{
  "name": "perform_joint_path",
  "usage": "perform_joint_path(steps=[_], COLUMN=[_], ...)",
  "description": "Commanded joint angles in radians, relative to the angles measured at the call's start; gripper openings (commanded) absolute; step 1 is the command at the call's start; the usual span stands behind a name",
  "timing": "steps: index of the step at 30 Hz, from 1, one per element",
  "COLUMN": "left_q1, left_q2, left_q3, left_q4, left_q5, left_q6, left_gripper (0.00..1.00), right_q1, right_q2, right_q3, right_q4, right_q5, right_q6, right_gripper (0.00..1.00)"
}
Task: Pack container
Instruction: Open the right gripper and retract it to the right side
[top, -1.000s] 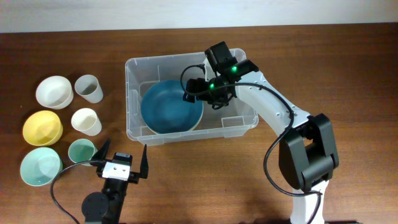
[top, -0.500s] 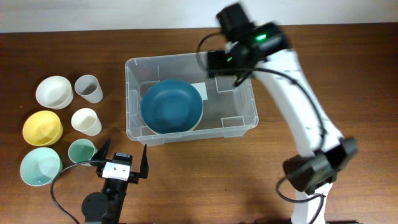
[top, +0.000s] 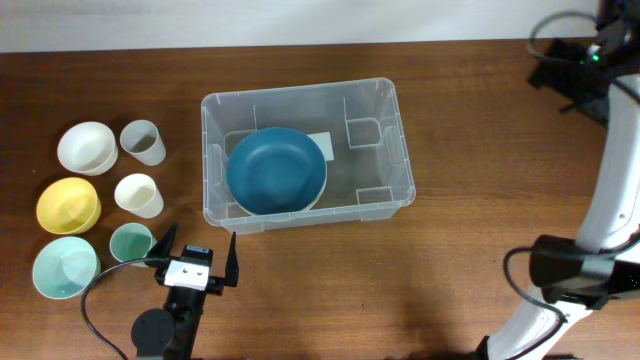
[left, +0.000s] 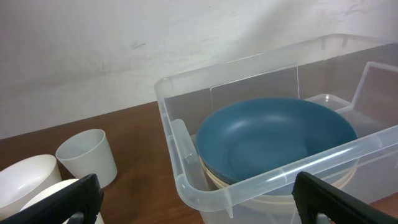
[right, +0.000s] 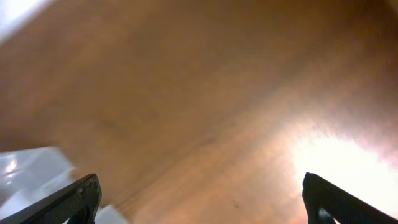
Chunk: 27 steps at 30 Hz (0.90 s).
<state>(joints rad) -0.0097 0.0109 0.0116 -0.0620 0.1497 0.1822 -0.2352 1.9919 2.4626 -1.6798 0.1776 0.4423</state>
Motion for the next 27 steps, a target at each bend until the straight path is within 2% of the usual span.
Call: perform_joint_path(steps=[1,4,9,27], left_q1=[0.006,0.006,0.006,0.006], left_q2=[-0.006,-0.006,-0.006,-0.006], left_q3=[-0.003,-0.003,-0.003,-0.003], left_q4=[-0.006,-0.006,-0.006,-0.006], left_q5=[0.000,0.000,0.000,0.000], left_q6=[-0.009,-0.009,-0.009,-0.009], left_gripper=[1.00,1.00,1.00,1.00], right_q1=[-0.084,-0.153,-0.206,-0.210], right_q2=[0.011,0.011,0.011,0.011], right_q3=[-0.142,-0.291,-0.438,-0.477], right_q4=[0.017,0.061,0.105,0.125], right_q5=[-0.012,-0.012,-0.013,-0.013], right_q6=[0.008,0.008,0.008,0.008], right_gripper=[0.99,0.99,0.99,0.99])
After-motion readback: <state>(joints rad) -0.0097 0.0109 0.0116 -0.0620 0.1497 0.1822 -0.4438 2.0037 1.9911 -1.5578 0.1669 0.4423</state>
